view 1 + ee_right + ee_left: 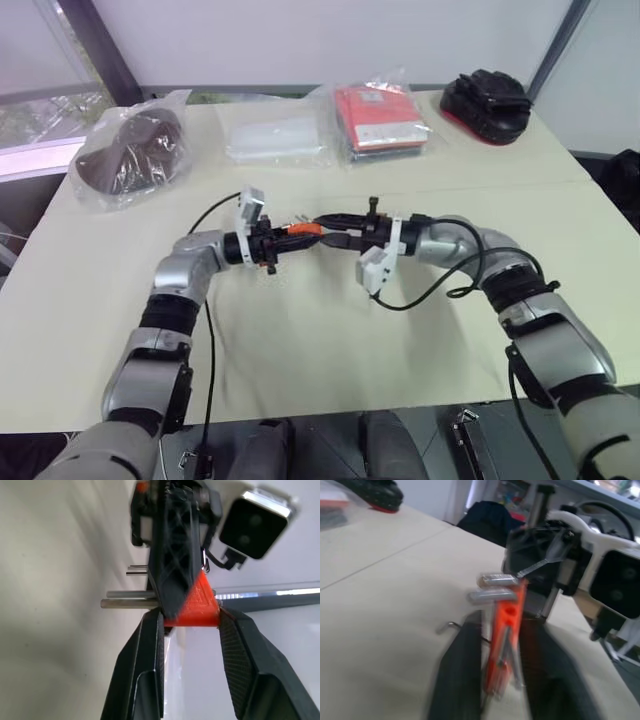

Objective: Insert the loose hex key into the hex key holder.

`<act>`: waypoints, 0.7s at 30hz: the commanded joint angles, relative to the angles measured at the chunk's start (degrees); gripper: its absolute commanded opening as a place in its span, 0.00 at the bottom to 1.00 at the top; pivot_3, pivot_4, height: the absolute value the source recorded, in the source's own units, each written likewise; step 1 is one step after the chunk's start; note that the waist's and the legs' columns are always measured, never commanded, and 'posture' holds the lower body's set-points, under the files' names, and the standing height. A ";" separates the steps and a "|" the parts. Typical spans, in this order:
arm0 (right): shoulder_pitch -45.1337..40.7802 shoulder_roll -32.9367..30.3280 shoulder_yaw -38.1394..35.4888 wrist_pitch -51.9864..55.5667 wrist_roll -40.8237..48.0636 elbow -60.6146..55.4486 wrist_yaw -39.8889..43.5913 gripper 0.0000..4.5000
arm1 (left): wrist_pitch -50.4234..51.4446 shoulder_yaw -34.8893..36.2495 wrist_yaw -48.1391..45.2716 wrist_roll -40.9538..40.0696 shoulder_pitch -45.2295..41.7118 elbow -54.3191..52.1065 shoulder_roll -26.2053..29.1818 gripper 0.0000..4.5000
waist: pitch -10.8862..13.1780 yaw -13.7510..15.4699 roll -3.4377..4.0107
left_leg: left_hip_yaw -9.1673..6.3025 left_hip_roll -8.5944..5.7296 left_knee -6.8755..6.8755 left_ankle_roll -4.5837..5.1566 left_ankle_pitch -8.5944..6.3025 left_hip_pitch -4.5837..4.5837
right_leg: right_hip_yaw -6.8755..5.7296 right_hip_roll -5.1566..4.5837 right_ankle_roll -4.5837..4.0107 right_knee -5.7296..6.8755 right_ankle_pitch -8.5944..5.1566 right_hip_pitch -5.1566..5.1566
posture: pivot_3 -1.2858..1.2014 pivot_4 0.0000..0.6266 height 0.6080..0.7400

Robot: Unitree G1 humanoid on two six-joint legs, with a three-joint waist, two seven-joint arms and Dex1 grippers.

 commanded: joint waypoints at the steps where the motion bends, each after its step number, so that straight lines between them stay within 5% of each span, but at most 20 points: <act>1: 0.04 0.02 0.07 -0.45 1.69 -2.72 -0.33 0.21 | -0.45 1.46 0.95 -0.33 -1.26 -0.80 -0.19 0.01 | 0.00 -0.02 0.00 | 0.00 0.00 0.00 0.00 0.00 0.00 | 0.00 0.00 0.00 0.01 0.00 -0.01 | 0.52 0.24 1.00; 4: 0.11 0.11 0.26 -0.25 1.86 -2.67 -0.17 0.21 | 0.28 1.55 0.87 -0.48 -1.05 -0.99 -0.02 0.01 | 0.00 -0.02 0.00 | 0.00 0.00 0.00 0.00 0.00 0.00 | 0.00 0.00 0.00 0.02 0.00 -0.01 | 0.52 0.24 1.00; 11: -0.06 0.07 0.69 -0.08 2.00 -2.29 -0.39 0.21 | -0.77 1.47 1.49 0.30 -0.48 -1.44 0.12 0.76 | 0.00 -0.03 0.00 | -0.01 0.00 0.00 0.00 0.00 0.00 | 0.00 0.00 0.00 0.03 0.00 -0.01 | 0.52 0.24 1.00; 15: -0.14 0.20 0.88 0.23 2.28 -1.82 -0.65 0.21 | -2.15 1.82 1.35 0.01 -0.35 -1.14 -0.33 0.70 | 0.00 0.00 0.00 | 0.00 0.00 0.01 0.00 0.00 0.00 | 0.00 0.00 0.00 0.03 0.00 -0.01 | 0.52 0.24 1.00; 21: 0.07 -0.03 1.07 0.37 1.91 -2.13 -1.13 0.21 | -1.67 1.57 0.88 -0.11 0.60 -2.10 -0.51 0.07 | 0.00 -0.01 0.00 | 0.00 0.00 0.01 0.00 0.00 0.00 | 0.00 0.00 0.00 0.03 0.00 -0.01 | 0.52 0.24 1.00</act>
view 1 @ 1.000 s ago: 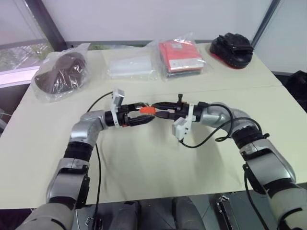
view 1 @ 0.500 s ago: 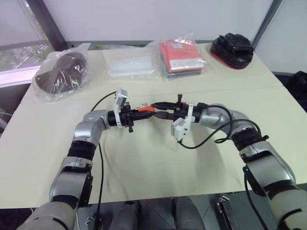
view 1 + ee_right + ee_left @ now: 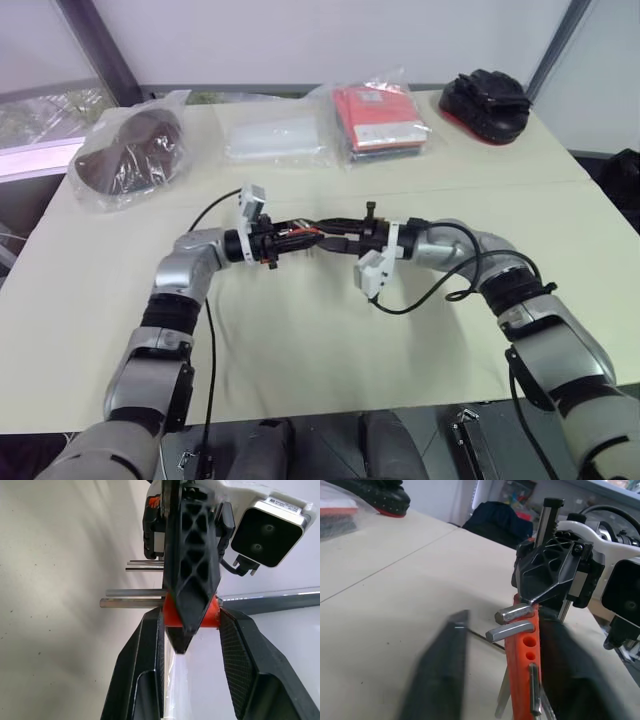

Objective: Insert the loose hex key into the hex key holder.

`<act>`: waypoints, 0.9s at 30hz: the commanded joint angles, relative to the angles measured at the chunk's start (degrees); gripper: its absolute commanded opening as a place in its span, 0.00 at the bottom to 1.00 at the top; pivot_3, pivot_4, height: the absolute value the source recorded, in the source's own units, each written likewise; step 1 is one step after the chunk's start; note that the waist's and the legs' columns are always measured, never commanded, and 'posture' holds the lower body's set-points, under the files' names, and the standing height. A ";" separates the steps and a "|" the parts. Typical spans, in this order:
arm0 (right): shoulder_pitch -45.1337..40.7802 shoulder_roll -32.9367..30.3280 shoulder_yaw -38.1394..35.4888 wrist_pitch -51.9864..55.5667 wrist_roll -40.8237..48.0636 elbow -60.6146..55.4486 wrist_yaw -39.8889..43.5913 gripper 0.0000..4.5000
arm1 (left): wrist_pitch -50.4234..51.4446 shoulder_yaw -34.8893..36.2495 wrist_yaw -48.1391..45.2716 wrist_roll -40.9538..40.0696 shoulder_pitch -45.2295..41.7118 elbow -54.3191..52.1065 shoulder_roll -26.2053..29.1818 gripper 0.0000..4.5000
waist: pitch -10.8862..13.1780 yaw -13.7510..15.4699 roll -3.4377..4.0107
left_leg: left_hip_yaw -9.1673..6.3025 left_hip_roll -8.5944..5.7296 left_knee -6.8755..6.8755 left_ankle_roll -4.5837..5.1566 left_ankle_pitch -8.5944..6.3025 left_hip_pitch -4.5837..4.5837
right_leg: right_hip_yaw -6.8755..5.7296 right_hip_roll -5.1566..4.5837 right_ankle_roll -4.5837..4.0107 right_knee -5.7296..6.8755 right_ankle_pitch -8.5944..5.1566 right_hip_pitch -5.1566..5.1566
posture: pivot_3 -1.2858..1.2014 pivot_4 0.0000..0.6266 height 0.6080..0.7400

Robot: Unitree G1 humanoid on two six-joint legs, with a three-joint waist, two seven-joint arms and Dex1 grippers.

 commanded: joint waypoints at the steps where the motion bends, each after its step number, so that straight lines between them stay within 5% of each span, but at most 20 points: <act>1: -0.20 -0.08 -0.70 -0.67 1.21 -2.10 -1.22 0.21 | -0.58 1.08 -0.04 -0.60 0.70 -1.84 0.18 0.01 | 0.00 -0.02 0.00 | 0.00 0.00 0.00 0.00 0.00 0.00 | 0.00 0.00 0.00 0.00 0.00 0.00 | 0.52 0.24 1.00; 12: -0.84 -0.25 -0.61 0.12 0.13 -1.60 -2.31 0.21 | -0.70 0.53 1.70 0.23 1.56 -2.89 -0.02 0.01 | 0.00 0.00 0.00 | 0.00 0.00 0.01 0.00 0.00 0.00 | 0.00 0.00 0.00 0.02 0.00 0.00 | 0.52 0.24 1.00; 13: -0.95 -0.23 -0.58 0.16 0.08 -1.46 -2.36 0.21 | 0.09 0.71 1.54 -0.24 1.46 -2.93 0.02 0.16 | 0.00 -0.01 0.00 | 0.00 0.00 0.01 0.00 0.00 0.00 | 0.00 0.00 0.00 0.01 0.00 0.00 | 0.52 0.24 1.00; 15: -1.07 -0.22 -0.57 0.35 -0.13 -1.39 -2.55 0.21 | 0.90 0.88 1.48 -0.64 1.40 -2.99 0.12 0.29 | 0.00 -0.03 0.00 | 0.00 0.00 0.01 0.00 0.00 0.00 | 0.00 0.00 0.00 0.02 0.00 0.00 | 0.52 0.24 1.00; 18: -1.21 -0.21 -0.43 0.61 -0.36 -1.22 -2.93 0.21 | -0.21 0.98 2.41 0.04 1.54 -3.24 -0.08 0.61 | 0.00 -0.04 0.00 | 0.00 0.00 0.01 0.00 0.00 0.00 | 0.00 0.00 0.00 0.05 0.00 -0.02 | 0.52 0.24 1.00; 24: -0.89 -0.26 -0.18 0.79 -0.61 -1.35 -3.23 0.21 | -0.72 1.70 3.62 -0.50 1.38 -2.90 -0.59 0.61 | 0.00 0.00 0.00 | 0.00 0.00 0.03 0.00 0.00 0.00 | 0.00 0.00 0.00 0.08 0.00 -0.02 | 0.52 0.24 1.00; 27: -0.63 -0.25 -0.09 0.80 -0.61 -1.48 -3.15 0.21 | -0.76 1.80 3.69 -0.55 1.76 -3.18 -0.67 0.45 | 0.00 -0.03 0.00 | 0.00 0.00 0.03 0.00 0.00 0.00 | 0.00 0.00 0.00 0.08 0.00 -0.02 | 0.52 0.24 1.00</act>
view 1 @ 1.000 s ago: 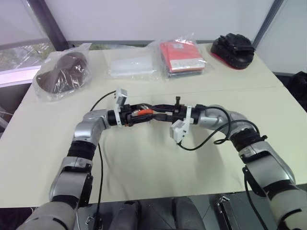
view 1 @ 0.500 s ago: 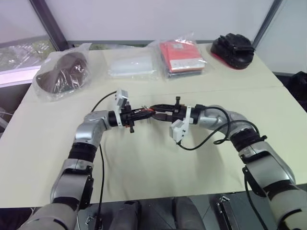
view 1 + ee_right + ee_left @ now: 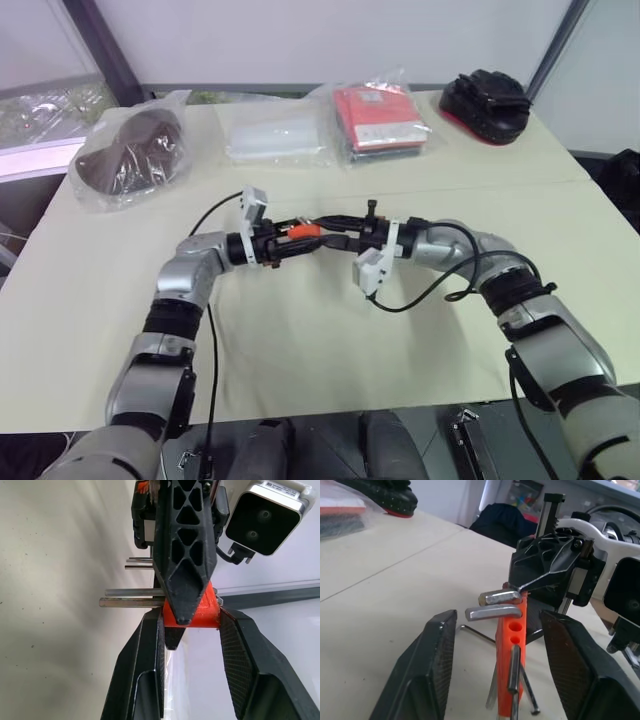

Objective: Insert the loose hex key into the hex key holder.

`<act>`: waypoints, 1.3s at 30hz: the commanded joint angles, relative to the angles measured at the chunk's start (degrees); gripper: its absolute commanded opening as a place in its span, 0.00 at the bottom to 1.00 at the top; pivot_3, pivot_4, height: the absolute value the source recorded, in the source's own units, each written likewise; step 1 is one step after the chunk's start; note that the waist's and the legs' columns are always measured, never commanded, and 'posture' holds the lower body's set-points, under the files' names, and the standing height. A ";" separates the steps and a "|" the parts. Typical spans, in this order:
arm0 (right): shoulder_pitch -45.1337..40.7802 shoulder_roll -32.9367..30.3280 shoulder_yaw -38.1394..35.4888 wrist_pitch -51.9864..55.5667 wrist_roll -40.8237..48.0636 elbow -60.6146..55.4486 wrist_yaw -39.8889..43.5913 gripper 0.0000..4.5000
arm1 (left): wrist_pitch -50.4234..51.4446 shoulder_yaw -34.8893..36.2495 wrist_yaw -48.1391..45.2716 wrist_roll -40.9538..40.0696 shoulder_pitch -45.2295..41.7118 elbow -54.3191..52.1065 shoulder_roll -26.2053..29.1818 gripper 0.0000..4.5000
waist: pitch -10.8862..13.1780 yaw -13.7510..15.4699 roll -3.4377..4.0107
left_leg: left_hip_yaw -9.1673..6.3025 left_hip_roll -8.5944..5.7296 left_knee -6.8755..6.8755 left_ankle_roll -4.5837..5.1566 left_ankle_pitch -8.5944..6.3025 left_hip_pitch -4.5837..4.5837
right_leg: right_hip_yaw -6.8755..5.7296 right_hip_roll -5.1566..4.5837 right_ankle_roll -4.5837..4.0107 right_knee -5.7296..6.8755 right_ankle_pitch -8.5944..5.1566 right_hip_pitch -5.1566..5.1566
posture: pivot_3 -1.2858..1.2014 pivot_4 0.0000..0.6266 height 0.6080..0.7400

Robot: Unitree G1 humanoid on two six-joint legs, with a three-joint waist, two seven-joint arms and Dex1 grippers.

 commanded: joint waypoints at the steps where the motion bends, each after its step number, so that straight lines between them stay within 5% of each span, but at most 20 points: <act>1: -0.64 -0.24 -0.38 -0.19 0.67 -1.52 -0.83 0.21 | -0.87 1.45 0.11 -0.80 0.31 -1.58 0.05 0.33 | 0.00 -0.01 0.00 | 0.00 0.00 0.00 0.00 0.00 0.00 | 0.00 0.00 0.00 0.00 0.00 0.00 | 0.52 0.24 1.00; 4: -0.45 -0.20 -0.17 -0.15 0.80 -1.53 -0.53 0.21 | -0.88 1.48 0.19 -0.81 0.65 -1.78 0.02 0.00 | 0.00 0.00 0.00 | 0.00 0.00 0.00 0.00 0.00 0.00 | 0.00 0.00 0.00 0.01 0.00 -0.01 | 0.52 0.24 1.00; 9: -0.36 -0.31 0.24 -0.26 1.39 -1.00 0.33 0.21 | -0.83 1.45 0.14 -0.98 1.20 -2.38 0.08 0.00 | 0.00 0.01 0.00 | 0.00 0.00 0.01 0.00 0.00 0.00 | 0.00 0.00 0.00 0.02 0.00 0.00 | 0.52 0.24 1.00; 16: 1.14 -1.88 -2.33 4.31 3.73 -2.48 1.99 0.99 | -4.23 -0.20 0.31 1.97 2.66 -5.02 1.88 0.00 | -0.01 0.04 -0.01 | 0.00 0.00 0.01 0.00 0.00 0.00 | 0.00 0.00 0.00 0.03 0.00 -0.01 | 0.52 0.24 1.00; 18: 3.22 -2.84 -4.92 9.74 7.75 -6.24 4.54 1.00 | -5.42 -0.24 0.66 2.62 3.19 -7.12 2.86 0.00 | -0.01 0.16 -0.01 | -0.01 0.00 0.01 0.00 0.00 0.00 | 0.01 -0.01 0.00 0.03 0.00 0.00 | 0.52 0.24 1.00; 21: 9.40 -1.71 -9.89 29.24 22.07 -17.11 15.18 1.00 | -7.85 0.11 3.20 4.03 3.59 -10.09 3.84 0.00 | -0.01 0.19 -0.01 | -0.01 -0.01 0.01 0.00 0.00 -0.01 | 0.02 -0.02 0.00 0.03 0.00 0.01 | 0.52 0.24 1.00; 24: 16.36 1.25 -15.86 59.64 36.03 -32.94 22.00 1.00 | -10.70 -2.12 2.62 7.03 7.12 -16.16 6.95 0.00 | -0.03 0.05 0.01 | -0.02 0.02 0.02 0.00 0.00 -0.01 | 0.02 -0.02 0.00 0.04 0.00 0.03 | 0.52 0.24 1.00; 29: 21.22 5.19 -23.28 101.43 46.81 -53.30 17.69 1.00 | -7.41 -0.01 8.00 5.75 13.25 -26.79 8.72 0.00 | -0.04 0.73 0.04 | -0.07 0.05 0.01 0.03 -0.02 -0.05 | 0.07 -0.02 -0.01 0.27 0.00 -0.12 | 0.52 0.24 1.00; 34: 20.51 9.43 -27.54 126.37 49.39 -59.50 10.51 1.00 | -4.37 1.34 14.16 4.67 17.82 -33.61 7.93 0.00 | -0.05 2.12 0.03 | -0.02 0.04 0.09 0.32 -0.18 -0.04 | 0.12 -0.02 -0.02 0.39 0.00 -0.15 | 0.52 0.24 1.00; 39: 20.40 10.76 -26.79 135.64 50.52 -61.09 8.02 1.00 | -3.17 0.90 17.96 4.70 20.26 -36.10 6.70 0.00 | -0.05 2.99 0.04 | 0.05 0.00 0.11 0.32 -0.18 -0.05 | 0.15 -0.05 -0.02 0.39 0.00 -0.18 | 0.52 0.24 1.00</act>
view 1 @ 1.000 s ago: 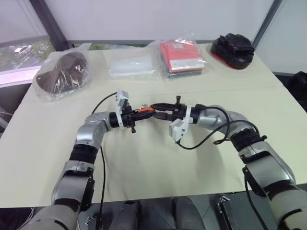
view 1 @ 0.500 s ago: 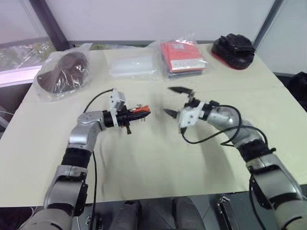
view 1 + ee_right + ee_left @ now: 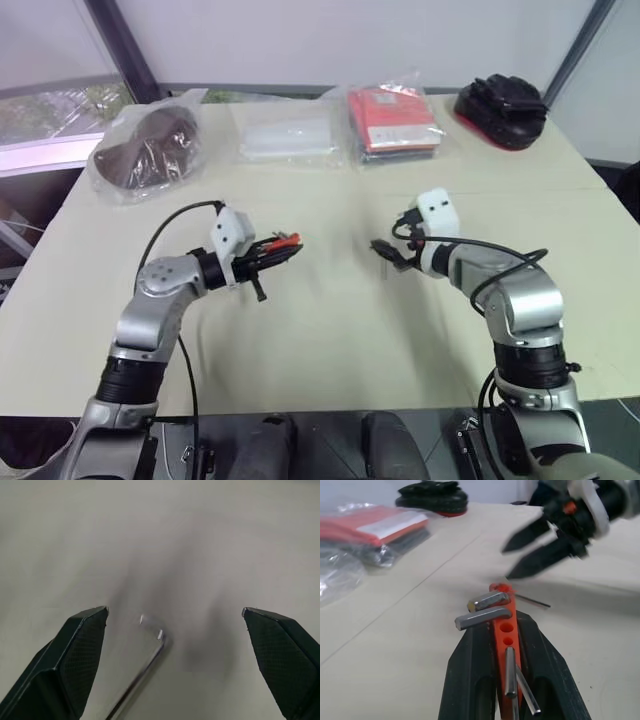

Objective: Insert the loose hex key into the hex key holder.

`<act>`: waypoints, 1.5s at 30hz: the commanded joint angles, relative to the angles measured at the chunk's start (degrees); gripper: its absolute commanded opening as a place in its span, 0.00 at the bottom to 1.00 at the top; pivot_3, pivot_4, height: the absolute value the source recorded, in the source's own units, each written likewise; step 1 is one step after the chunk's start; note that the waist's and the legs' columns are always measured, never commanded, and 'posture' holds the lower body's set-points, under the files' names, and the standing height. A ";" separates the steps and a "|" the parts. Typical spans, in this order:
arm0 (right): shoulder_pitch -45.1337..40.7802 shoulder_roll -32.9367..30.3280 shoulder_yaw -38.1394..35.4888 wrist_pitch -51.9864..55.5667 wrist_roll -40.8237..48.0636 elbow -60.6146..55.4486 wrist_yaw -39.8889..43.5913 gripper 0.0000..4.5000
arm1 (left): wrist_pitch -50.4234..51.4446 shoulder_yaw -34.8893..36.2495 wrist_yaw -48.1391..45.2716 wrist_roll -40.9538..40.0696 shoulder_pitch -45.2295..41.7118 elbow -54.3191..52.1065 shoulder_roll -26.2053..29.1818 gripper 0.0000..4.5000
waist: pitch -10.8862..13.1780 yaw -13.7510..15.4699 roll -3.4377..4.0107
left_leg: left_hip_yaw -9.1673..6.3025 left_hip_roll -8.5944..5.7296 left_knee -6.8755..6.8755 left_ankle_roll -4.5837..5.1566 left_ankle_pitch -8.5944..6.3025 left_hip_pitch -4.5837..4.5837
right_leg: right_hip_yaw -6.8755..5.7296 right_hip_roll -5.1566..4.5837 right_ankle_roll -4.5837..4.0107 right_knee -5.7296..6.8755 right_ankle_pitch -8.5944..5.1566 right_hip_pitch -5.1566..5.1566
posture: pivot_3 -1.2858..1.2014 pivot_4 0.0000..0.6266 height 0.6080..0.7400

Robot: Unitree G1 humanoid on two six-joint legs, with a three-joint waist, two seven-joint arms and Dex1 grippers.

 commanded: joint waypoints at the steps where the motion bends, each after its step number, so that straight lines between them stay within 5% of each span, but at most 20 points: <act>1: -1.01 0.81 -0.05 4.00 1.14 -3.30 -1.66 1.00 | 0.17 0.72 2.53 -1.20 0.66 -2.83 -0.77 0.00 | 0.00 0.21 0.00 | -0.01 0.00 0.00 0.00 0.00 0.00 | 0.00 0.00 0.00 0.01 0.00 0.00 | 0.52 0.24 1.00; 13: -0.41 4.07 4.61 2.36 1.03 5.30 -3.88 1.00 | -1.46 -1.83 4.28 -0.45 -0.10 -0.57 -3.65 0.00 | -0.02 0.02 -0.03 | 0.01 0.01 0.00 -0.02 0.01 0.01 | -0.02 0.02 0.00 0.02 0.00 0.00 | 0.52 0.24 1.00; 16: 0.42 2.96 6.28 2.28 -0.24 6.89 -4.67 0.79 | -2.16 -2.21 4.44 -0.18 0.13 -0.60 -4.13 0.00 | -0.06 -0.04 -0.08 | 0.01 0.02 -0.01 -0.02 0.01 0.03 | -0.02 0.02 0.00 0.02 0.00 0.00 | 0.52 0.24 1.00; 23: -0.40 -1.47 12.57 -0.57 -2.37 8.39 -3.41 0.01 | -3.25 -2.55 5.36 0.01 1.05 -0.20 -5.11 0.00 | -0.14 0.01 -0.16 | 0.00 0.02 -0.02 -0.01 0.01 0.08 | -0.03 0.03 0.00 0.00 0.00 0.07 | 0.52 0.24 1.00; 30: -3.04 -0.67 12.40 -11.57 -4.18 14.79 -3.21 0.01 | -4.04 -2.70 4.91 0.39 -0.39 2.17 -4.98 0.00 | -0.26 -0.04 -0.34 | 0.01 0.04 -0.04 0.01 0.00 0.41 | -0.03 0.06 0.00 -0.05 0.00 0.39 | 0.52 0.24 1.00; 36: -8.14 6.28 0.51 -41.72 1.18 20.53 -2.80 0.01 | -6.19 -3.62 0.31 0.94 -7.63 11.70 -4.62 0.00 | -0.19 -0.06 -0.29 | 0.02 0.04 -0.01 -0.05 0.04 0.18 | -0.02 0.06 0.00 -0.01 0.00 0.16 | 0.52 0.24 1.00; 45: -10.51 13.90 -6.85 -50.03 13.62 19.68 1.99 0.01 | -5.10 -1.06 -6.84 -3.27 -21.38 28.31 -8.28 0.00 | -0.19 -0.24 -0.29 | -0.05 0.03 -0.04 -0.37 0.21 0.04 | -0.08 0.05 0.00 -0.03 0.00 0.05 | 0.52 0.24 1.00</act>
